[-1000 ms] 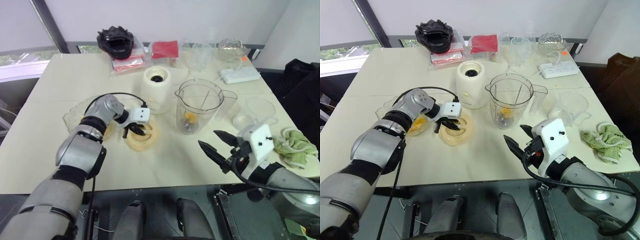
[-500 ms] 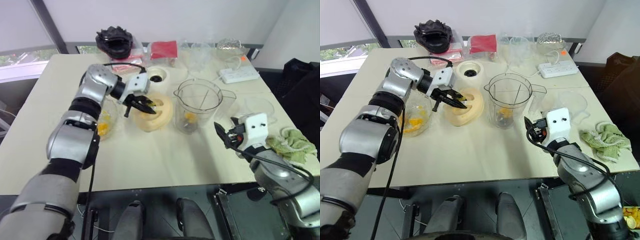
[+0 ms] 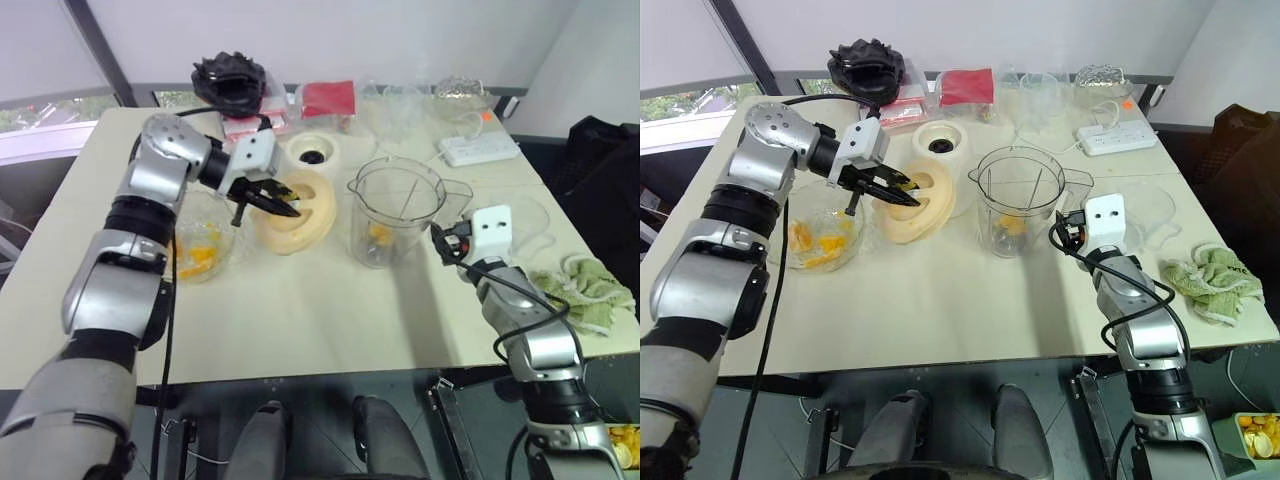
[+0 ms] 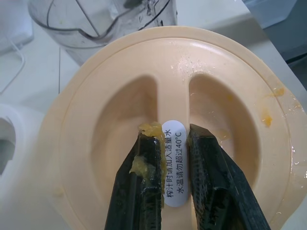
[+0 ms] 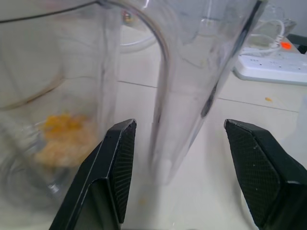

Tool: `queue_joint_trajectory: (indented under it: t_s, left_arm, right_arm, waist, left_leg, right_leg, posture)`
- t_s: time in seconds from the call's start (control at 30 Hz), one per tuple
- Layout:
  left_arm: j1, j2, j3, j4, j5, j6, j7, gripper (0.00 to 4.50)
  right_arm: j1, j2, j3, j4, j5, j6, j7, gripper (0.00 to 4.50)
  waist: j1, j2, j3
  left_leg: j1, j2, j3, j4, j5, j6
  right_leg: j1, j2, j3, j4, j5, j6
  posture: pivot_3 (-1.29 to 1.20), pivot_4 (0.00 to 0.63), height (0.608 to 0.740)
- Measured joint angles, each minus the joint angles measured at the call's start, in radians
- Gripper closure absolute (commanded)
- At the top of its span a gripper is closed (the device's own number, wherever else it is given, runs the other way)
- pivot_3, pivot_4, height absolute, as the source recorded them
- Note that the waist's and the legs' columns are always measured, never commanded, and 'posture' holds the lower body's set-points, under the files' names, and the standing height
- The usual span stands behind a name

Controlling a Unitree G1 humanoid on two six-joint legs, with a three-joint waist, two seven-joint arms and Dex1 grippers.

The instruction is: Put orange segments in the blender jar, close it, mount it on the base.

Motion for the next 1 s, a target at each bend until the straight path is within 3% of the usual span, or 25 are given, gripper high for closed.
queue_joint_trajectory:
  t_s: [0.2,0.3,0.37,0.63,1.0]
  left_arm:
    - [0.010,0.019,0.000,-0.059,-0.018,0.044,0.000,4.26]
    - [0.010,0.036,0.000,-0.067,-0.024,0.059,0.000,4.28]
    - [0.009,0.050,0.000,-0.067,-0.035,0.067,0.000,4.28]
    - [-0.208,0.065,-0.020,0.082,-0.045,0.051,0.000,4.28]
    - [-0.408,-0.087,-0.060,0.361,-0.007,-0.034,0.000,4.28]
  right_arm:
    - [-0.074,0.027,-0.014,0.118,-0.026,-0.049,0.032,1.47]
    - [-0.108,0.049,-0.025,0.177,-0.035,-0.081,0.040,2.34]
    - [-0.120,0.068,-0.030,0.204,-0.039,-0.103,0.046,3.30]
    - [-0.143,0.120,-0.036,0.189,-0.045,-0.107,0.060,3.30]
    - [-0.067,0.287,0.066,-0.096,-0.044,0.088,0.040,3.30]
  waist:
    - [-0.004,0.000,0.000]
    - [-0.013,0.000,0.000]
    - [-0.018,0.000,0.000]
    - [-0.026,0.000,0.000]
    - [-0.048,0.001,0.001]
  left_leg:
    - [0.000,0.000,0.000,0.000,0.000,0.000]
    - [0.000,0.000,0.000,-0.001,0.000,0.000]
    - [0.000,0.000,0.000,-0.001,0.000,0.000]
    - [0.000,0.000,-0.002,-0.001,0.000,0.000]
    - [-0.002,-0.001,-0.001,-0.001,0.000,0.000]
  right_leg:
    - [0.000,0.000,0.000,0.000,0.000,0.000]
    - [-0.001,0.000,0.000,0.001,0.000,0.000]
    - [-0.001,0.000,0.000,0.002,0.000,0.000]
    - [-0.001,0.000,-0.001,0.003,0.000,0.000]
    - [-0.007,0.000,0.000,0.010,-0.001,0.000]
  posture:
    - [0.00,0.150,0.740]
    - [0.00,0.150,0.740]
    - [0.00,0.150,0.740]
    - [0.00,0.150,0.740]
    - [0.00,0.150,0.740]
